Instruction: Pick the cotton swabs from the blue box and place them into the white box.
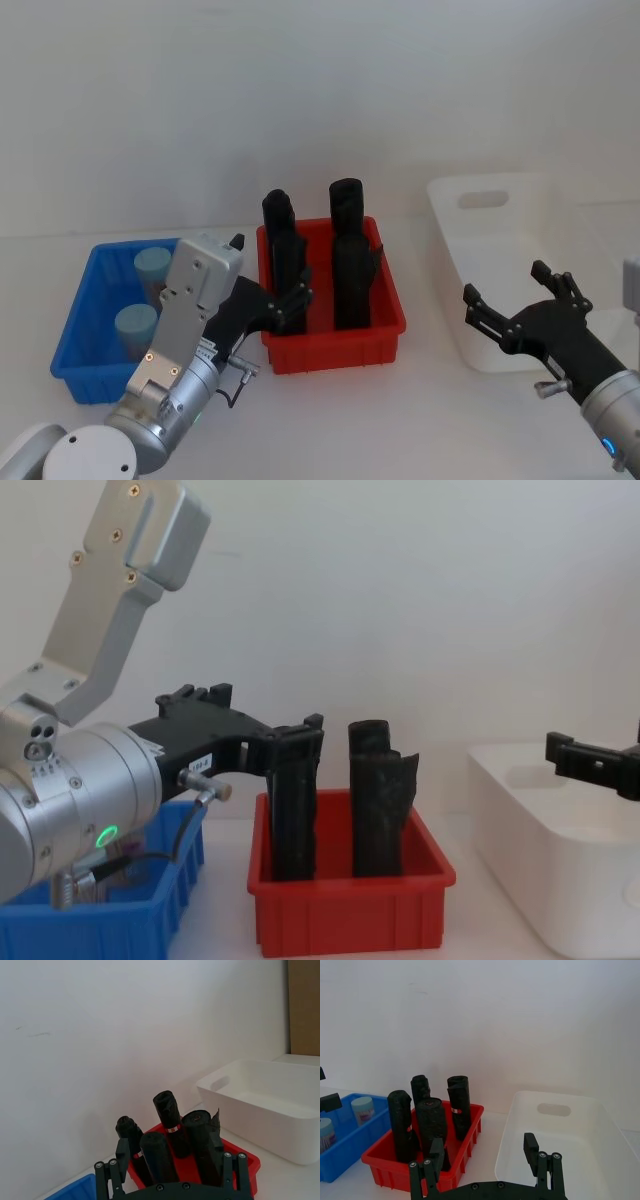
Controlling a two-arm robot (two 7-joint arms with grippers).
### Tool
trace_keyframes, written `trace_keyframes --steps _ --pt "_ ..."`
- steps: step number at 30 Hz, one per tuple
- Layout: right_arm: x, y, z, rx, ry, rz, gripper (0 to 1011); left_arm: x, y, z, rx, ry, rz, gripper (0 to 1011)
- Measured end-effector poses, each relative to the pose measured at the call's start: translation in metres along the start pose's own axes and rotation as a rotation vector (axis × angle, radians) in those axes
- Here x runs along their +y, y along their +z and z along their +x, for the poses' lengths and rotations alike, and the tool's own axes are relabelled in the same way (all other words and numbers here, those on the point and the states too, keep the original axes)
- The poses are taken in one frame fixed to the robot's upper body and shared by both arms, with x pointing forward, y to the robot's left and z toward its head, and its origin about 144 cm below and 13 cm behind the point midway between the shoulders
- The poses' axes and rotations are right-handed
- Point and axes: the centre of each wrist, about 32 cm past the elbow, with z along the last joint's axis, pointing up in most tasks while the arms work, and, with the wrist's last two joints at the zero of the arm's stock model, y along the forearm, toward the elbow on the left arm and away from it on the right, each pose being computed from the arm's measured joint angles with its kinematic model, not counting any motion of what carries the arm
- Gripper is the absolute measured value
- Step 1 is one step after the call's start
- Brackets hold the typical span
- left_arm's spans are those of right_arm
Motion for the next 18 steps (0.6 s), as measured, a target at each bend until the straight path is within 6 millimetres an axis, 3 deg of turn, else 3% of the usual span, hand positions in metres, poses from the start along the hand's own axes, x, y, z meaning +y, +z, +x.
trace_keyframes --steps 18 --pt "0.0000 0.0000 0.0000 0.000 0.000 0.000 1002 0.0000 0.0000 0.0000 0.000 0.000 0.000 1000"
